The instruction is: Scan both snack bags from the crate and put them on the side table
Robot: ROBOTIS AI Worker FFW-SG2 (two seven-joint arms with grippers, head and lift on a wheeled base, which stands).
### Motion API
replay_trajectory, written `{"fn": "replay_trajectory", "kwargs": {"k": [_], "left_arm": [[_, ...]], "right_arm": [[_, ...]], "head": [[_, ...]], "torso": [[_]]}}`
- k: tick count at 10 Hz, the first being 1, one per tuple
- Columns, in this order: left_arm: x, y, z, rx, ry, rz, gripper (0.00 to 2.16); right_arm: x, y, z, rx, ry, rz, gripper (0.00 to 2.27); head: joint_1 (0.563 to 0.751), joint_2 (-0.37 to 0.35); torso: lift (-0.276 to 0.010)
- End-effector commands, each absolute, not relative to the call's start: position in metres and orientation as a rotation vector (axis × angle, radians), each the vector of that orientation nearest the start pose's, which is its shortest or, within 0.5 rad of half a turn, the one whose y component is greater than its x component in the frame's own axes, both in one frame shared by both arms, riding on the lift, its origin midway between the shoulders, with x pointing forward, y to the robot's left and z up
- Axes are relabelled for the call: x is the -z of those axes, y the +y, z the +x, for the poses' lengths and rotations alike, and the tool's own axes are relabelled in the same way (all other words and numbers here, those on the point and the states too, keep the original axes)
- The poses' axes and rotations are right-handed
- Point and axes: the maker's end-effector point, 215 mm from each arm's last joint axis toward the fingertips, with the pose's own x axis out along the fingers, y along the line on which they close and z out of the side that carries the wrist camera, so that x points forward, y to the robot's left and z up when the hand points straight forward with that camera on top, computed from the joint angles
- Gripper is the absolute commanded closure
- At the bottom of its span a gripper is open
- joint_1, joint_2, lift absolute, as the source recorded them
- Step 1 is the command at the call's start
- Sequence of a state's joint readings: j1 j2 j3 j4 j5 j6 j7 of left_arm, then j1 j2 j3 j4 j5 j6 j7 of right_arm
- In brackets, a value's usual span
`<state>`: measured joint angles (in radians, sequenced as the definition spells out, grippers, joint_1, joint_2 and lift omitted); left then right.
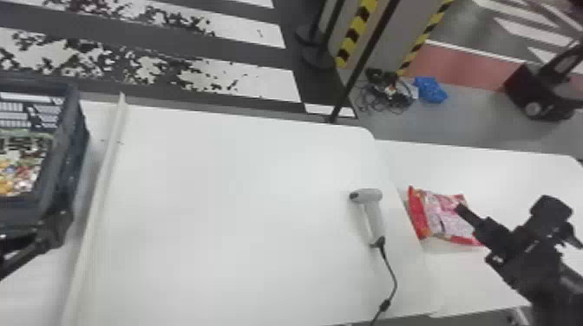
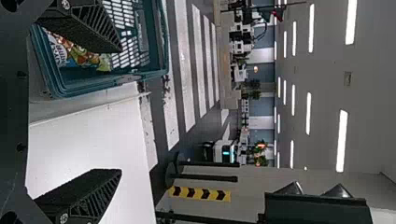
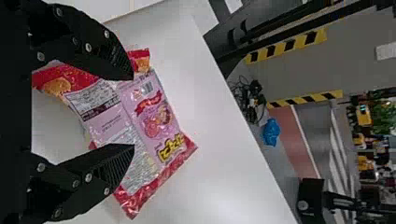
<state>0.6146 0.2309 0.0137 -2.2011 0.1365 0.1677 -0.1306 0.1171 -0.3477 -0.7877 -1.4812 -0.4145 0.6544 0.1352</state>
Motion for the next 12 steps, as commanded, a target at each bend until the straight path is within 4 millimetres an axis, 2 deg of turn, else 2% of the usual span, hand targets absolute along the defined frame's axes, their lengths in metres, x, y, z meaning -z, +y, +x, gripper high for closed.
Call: {"fn": "replay_trajectory", "kwargs": {"k": [1,3,4,5,7,9,11,12], "left_arm": [[0.349,0.211,0.410,0.250,0.159,0.057,0.08],[0.346,0.210,0.410,0.250,0.153,0.056,0.08],[0.345,0.209,0.409,0.249,0.153,0.054,0.08],[0.346,0.210,0.409,0.248,0.154,0.057,0.08],[0.345,0.212,0.410,0.244,0.152,0.057,0.08],[0.347,0.212,0.410,0.243,0.155,0.056,0.08],[0.347,0.213,0.412,0.239,0.153,0.055,0.08],[0.346,0.215,0.414,0.229,0.150,0.053,0.08]], "right_arm": [[0.423,-0.649,0.397,0.531,0.415,0.258,0.06],[0.388,-0.578,0.420,0.426,0.327,0.171,0.04],[0.371,-0.534,0.430,0.359,0.277,0.125,0.03],[0.363,-0.489,0.437,0.290,0.250,0.088,0.03],[0.361,-0.407,0.446,0.180,0.210,0.056,0.03],[0.354,-0.338,0.449,0.112,0.128,0.011,0.03],[0.361,-0.283,0.441,0.064,0.079,-0.001,0.03],[0.370,-0.268,0.440,0.048,0.079,0.008,0.03]], "head": [[0.695,-0.350],[0.695,-0.350],[0.695,-0.350],[0.695,-0.350],[0.695,-0.350],[0.695,-0.250],[0.695,-0.175],[0.695,-0.134]], "torso": [[-0.087],[-0.087],[-0.087],[-0.087],[-0.087],[-0.087],[-0.087],[-0.087]]}}
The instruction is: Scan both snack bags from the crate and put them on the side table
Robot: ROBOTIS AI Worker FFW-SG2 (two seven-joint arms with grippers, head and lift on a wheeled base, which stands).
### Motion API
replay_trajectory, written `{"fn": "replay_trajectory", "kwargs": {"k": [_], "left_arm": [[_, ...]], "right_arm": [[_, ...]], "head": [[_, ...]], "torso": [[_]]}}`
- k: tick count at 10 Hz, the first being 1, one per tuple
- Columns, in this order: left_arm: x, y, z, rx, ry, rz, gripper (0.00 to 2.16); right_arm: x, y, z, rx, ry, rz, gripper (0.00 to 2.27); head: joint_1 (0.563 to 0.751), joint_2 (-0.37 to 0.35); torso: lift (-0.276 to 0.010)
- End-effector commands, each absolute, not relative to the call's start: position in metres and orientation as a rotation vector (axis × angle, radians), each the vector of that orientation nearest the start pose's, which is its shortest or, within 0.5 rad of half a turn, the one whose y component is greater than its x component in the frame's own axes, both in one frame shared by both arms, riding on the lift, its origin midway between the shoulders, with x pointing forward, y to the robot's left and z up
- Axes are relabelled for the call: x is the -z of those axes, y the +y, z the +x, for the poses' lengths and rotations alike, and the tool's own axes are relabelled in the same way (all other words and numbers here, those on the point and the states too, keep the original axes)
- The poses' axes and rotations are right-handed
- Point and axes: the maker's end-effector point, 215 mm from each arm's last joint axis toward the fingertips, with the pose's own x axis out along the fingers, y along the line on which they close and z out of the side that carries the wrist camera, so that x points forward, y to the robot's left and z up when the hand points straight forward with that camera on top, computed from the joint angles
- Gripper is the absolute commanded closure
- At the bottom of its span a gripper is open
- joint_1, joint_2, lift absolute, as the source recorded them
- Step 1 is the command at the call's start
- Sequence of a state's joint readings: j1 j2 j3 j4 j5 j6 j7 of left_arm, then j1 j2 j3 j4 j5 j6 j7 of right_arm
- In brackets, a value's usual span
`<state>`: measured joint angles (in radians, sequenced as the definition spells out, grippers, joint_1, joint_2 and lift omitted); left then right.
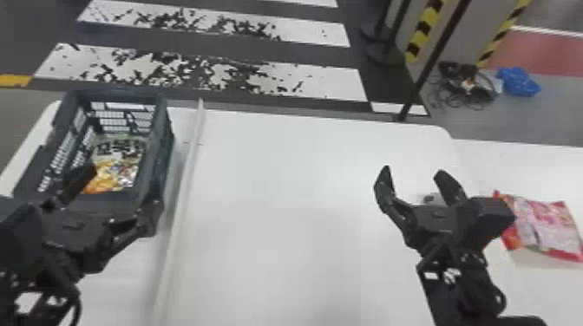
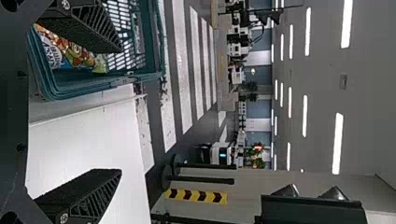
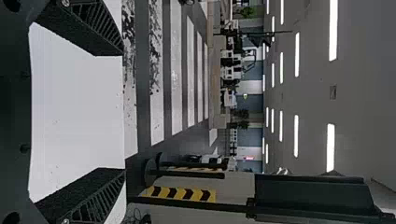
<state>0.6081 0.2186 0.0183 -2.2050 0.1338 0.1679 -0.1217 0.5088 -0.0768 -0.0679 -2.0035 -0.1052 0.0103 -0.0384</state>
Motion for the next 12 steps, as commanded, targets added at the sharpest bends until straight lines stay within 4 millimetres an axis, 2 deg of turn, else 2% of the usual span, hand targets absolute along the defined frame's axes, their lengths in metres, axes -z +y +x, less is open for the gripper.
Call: {"fn": "replay_trajectory", "kwargs": {"k": [1,4,6,7,8,10,12], "left_arm": [[0.344,0.219,0.415,0.218,0.147,0.057,0.08],[0.328,0.250,0.431,0.174,0.159,0.080,0.08],[0.323,0.274,0.455,0.157,0.212,0.122,0.08],[0.319,0.295,0.463,0.132,0.227,0.144,0.08],[0.317,0.307,0.477,0.125,0.239,0.152,0.08],[0.327,0.331,0.506,0.139,0.293,0.183,0.08],[0.341,0.347,0.533,0.159,0.347,0.182,0.08]], "right_arm": [[0.374,-0.265,0.438,0.051,0.076,0.013,0.03],[0.383,-0.267,0.432,0.051,0.092,0.010,0.03],[0.387,-0.270,0.428,0.056,0.101,0.012,0.03],[0.387,-0.276,0.427,0.064,0.102,0.010,0.03],[0.388,-0.277,0.426,0.066,0.106,0.009,0.03],[0.391,-0.276,0.424,0.064,0.120,0.009,0.03],[0.393,-0.280,0.421,0.070,0.133,0.006,0.03]], "head": [[0.695,-0.093],[0.695,-0.049],[0.695,-0.018],[0.695,-0.004],[0.695,0.010],[0.695,0.036],[0.695,0.061]], "torso": [[-0.087],[-0.087],[-0.087],[-0.087],[-0.087],[-0.087],[-0.087]]}}
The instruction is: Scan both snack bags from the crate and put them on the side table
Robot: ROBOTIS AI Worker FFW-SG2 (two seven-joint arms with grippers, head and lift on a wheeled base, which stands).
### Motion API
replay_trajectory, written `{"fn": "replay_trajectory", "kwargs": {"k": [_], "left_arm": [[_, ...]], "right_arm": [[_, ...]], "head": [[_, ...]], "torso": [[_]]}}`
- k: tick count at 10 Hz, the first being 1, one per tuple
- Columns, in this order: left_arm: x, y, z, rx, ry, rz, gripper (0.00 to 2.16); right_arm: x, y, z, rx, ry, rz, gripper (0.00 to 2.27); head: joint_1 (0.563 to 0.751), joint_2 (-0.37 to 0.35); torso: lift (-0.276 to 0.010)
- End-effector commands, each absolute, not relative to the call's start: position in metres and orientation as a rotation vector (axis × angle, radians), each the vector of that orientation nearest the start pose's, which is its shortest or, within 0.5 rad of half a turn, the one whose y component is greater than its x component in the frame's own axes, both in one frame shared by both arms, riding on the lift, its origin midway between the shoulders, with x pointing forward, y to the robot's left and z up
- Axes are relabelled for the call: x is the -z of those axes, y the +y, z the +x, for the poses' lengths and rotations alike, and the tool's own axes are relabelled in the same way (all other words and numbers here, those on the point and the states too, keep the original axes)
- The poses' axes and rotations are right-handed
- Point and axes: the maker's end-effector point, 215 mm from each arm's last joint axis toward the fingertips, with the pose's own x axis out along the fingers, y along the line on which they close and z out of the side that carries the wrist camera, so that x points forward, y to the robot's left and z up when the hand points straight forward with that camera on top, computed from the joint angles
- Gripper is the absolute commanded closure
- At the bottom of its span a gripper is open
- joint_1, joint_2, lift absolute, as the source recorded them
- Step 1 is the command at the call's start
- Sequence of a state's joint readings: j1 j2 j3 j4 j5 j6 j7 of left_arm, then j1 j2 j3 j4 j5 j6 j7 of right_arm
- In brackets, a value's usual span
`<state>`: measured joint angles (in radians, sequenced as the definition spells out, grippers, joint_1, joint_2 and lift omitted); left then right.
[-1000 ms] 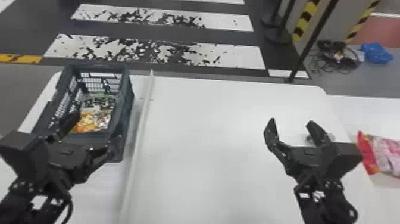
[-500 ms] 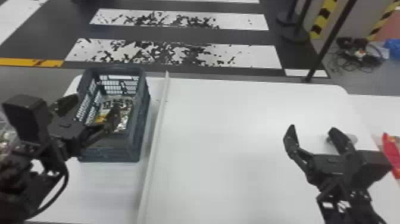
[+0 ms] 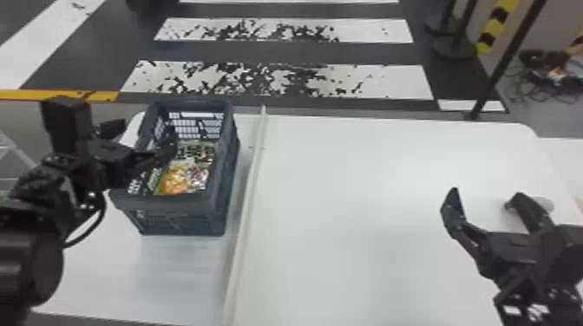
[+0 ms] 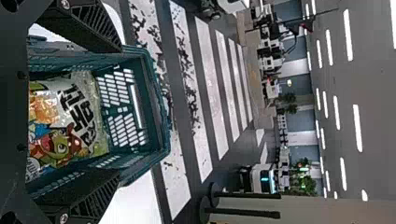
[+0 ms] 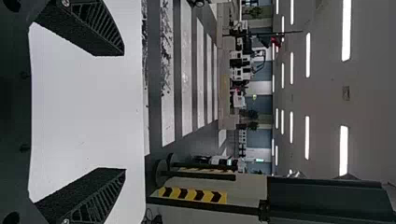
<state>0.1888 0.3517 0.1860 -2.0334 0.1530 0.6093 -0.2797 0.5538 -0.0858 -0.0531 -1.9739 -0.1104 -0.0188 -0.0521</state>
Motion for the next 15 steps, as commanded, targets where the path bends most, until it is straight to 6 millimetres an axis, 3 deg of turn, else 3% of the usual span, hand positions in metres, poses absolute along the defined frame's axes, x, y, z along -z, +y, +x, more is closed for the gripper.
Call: {"fn": "replay_trajectory", "kwargs": {"k": [1,6,10,13,15], "left_arm": [[0.350,0.350,0.543,0.179,0.376,0.198,0.08],[0.388,0.349,0.564,0.312,0.529,0.350,0.08],[0.416,0.324,0.578,0.410,0.650,0.448,0.07],[0.442,0.318,0.577,0.441,0.734,0.498,0.07],[0.463,0.326,0.569,0.435,0.794,0.523,0.06]], "right_arm": [[0.393,-0.282,0.420,0.074,0.135,0.004,0.03],[0.394,-0.280,0.418,0.069,0.157,0.004,0.03],[0.392,-0.281,0.415,0.070,0.155,0.001,0.03],[0.393,-0.281,0.418,0.065,0.163,-0.003,0.03],[0.395,-0.279,0.425,0.052,0.176,0.006,0.03]], "head": [[0.695,0.066],[0.695,0.073],[0.695,0.059],[0.695,0.041],[0.695,0.041]], "torso": [[-0.087],[-0.087],[-0.087],[-0.087],[-0.087]]}}
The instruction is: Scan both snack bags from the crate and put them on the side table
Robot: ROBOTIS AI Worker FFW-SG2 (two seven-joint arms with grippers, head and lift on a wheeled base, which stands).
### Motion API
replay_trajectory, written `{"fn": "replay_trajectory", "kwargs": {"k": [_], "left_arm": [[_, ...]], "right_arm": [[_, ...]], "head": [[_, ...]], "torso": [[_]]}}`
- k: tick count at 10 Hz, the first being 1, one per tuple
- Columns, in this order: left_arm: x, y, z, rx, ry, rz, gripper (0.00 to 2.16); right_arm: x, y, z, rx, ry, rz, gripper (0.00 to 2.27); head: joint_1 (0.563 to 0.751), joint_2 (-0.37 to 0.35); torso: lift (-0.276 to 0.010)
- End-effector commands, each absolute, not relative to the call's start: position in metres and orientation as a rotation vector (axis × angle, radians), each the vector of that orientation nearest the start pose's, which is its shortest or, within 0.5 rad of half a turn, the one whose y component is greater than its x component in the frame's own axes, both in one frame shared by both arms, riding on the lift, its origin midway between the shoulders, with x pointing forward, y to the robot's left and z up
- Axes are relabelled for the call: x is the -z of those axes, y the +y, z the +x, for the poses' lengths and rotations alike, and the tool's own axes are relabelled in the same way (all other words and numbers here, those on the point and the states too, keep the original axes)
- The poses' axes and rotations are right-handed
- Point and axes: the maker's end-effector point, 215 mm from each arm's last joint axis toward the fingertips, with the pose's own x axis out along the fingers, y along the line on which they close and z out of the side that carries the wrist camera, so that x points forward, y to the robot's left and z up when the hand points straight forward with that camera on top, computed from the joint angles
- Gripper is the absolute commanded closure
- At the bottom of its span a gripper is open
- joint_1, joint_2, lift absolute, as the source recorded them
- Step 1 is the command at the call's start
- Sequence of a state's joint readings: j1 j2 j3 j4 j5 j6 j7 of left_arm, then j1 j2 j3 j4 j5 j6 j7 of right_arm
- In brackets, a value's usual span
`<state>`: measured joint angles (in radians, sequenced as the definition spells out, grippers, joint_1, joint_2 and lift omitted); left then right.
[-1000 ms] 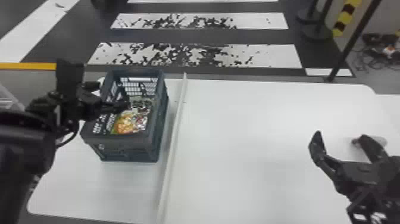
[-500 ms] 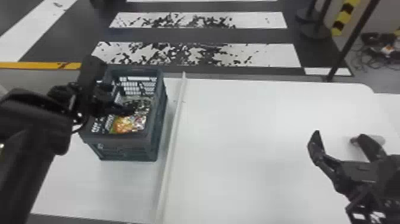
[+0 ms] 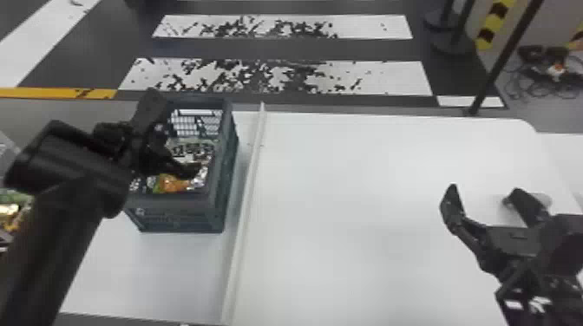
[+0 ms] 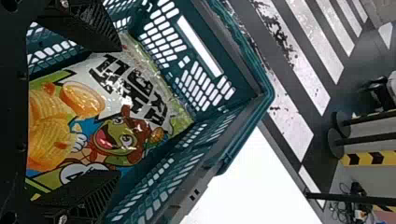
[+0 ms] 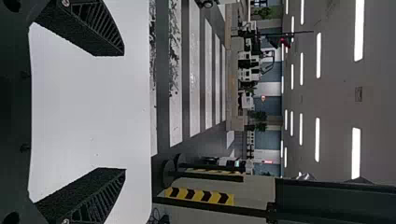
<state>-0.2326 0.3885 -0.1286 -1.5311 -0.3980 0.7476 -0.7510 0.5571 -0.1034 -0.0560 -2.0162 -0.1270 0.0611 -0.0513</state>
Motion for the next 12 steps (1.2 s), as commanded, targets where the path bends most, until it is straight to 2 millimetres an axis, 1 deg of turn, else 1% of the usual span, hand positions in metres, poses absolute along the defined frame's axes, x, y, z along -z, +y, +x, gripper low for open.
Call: {"fn": "replay_trajectory", "kwargs": {"k": [1,2,3,5,6,7,8,9,10,11,12], "left_arm": [[0.476,0.331,0.563,0.429,0.825,0.525,0.05],[0.488,0.332,0.562,0.424,0.850,0.526,0.04],[0.500,0.327,0.562,0.430,0.874,0.531,0.04],[0.516,0.322,0.564,0.428,0.899,0.544,0.04],[0.524,0.319,0.568,0.426,0.898,0.553,0.04],[0.529,0.316,0.568,0.442,0.905,0.548,0.20],[0.530,0.311,0.566,0.469,0.908,0.539,0.71],[0.530,0.312,0.566,0.460,0.906,0.526,1.45],[0.532,0.318,0.566,0.420,0.895,0.496,2.13],[0.533,0.313,0.561,0.434,0.886,0.443,2.13],[0.524,0.315,0.560,0.429,0.861,0.408,2.13]], "right_arm": [[0.395,-0.277,0.429,0.046,0.178,0.006,0.03],[0.396,-0.276,0.430,0.038,0.185,0.005,0.03],[0.396,-0.276,0.430,0.036,0.185,0.003,0.03],[0.396,-0.274,0.430,0.030,0.185,-0.001,0.03],[0.397,-0.273,0.430,0.025,0.186,0.001,0.03],[0.397,-0.272,0.430,0.023,0.186,0.001,0.03],[0.398,-0.271,0.429,0.022,0.188,0.002,0.03],[0.398,-0.270,0.429,0.019,0.190,0.003,0.03],[0.399,-0.268,0.429,0.016,0.190,0.002,0.03],[0.400,-0.268,0.427,0.016,0.193,0.002,0.03],[0.401,-0.268,0.426,0.017,0.196,0.004,0.03]], "head": [[0.695,0.047],[0.695,0.055],[0.695,0.061],[0.695,0.059],[0.695,0.056],[0.695,0.055],[0.695,0.054],[0.695,0.048],[0.695,0.046],[0.695,0.052],[0.695,0.054]], "torso": [[-0.087],[-0.087],[-0.087],[-0.087],[-0.087],[-0.087],[-0.087],[-0.087],[-0.087],[-0.087],[-0.087]]}}
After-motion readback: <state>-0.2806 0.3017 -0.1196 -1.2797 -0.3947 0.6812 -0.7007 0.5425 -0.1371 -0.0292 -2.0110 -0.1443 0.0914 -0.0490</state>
